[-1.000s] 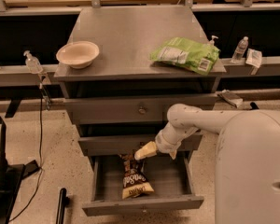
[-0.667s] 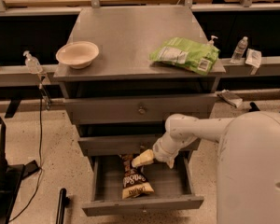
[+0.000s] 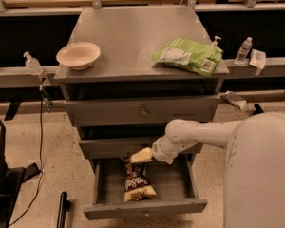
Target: Pick brown chip bag from bottom drawer and place on counter
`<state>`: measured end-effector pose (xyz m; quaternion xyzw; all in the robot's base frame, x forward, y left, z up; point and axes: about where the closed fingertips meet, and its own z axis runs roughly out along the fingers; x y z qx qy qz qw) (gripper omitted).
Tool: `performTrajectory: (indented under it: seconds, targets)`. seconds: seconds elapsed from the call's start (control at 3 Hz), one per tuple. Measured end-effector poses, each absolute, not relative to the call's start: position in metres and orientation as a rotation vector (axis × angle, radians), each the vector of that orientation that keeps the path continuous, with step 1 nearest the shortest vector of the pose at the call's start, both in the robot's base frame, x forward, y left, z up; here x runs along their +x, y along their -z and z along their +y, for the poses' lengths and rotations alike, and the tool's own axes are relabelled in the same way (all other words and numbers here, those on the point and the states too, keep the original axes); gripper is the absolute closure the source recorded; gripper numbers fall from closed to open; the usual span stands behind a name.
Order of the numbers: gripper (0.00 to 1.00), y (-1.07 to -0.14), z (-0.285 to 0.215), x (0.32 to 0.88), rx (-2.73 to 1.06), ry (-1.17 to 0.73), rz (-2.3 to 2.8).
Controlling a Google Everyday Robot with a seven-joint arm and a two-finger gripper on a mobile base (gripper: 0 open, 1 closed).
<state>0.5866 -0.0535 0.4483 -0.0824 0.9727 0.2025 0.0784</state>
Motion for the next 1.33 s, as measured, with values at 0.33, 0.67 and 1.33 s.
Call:
performTrajectory:
  seconds: [0.33,0.67,1.33]
  targets:
    - [0.00,-0.437,-0.047,0.588,-0.269,-0.630,2.936]
    - [0.00,-0.418,-0.039,0.595,-0.233,-0.774,2.921]
    - [0.00,-0.310,-0.065,0.619,-0.038,-1.200,2.683]
